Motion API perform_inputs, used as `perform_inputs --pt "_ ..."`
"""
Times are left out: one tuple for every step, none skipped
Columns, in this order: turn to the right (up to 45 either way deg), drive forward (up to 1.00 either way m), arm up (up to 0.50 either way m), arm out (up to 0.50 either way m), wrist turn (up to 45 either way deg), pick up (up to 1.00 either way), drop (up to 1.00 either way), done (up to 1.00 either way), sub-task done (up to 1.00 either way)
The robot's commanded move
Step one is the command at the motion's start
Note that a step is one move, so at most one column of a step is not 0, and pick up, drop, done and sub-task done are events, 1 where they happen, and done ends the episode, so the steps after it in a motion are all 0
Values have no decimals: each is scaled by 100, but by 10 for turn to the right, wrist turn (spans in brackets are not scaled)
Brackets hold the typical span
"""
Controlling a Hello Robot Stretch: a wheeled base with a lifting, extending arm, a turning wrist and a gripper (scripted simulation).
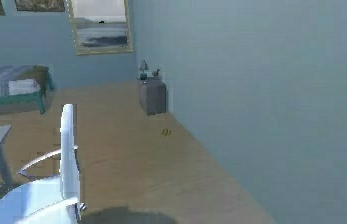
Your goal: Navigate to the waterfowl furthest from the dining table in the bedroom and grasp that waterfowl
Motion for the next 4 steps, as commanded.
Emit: perform_inputs --pt "0 5 0 0 0 0 0 0 0" --pt "210 0 0 0 0 0 0 0 0" --pt "0 20 0 0 0 0 0 0 0" --pt "-450 0 0 0 0 0 0 0 0"
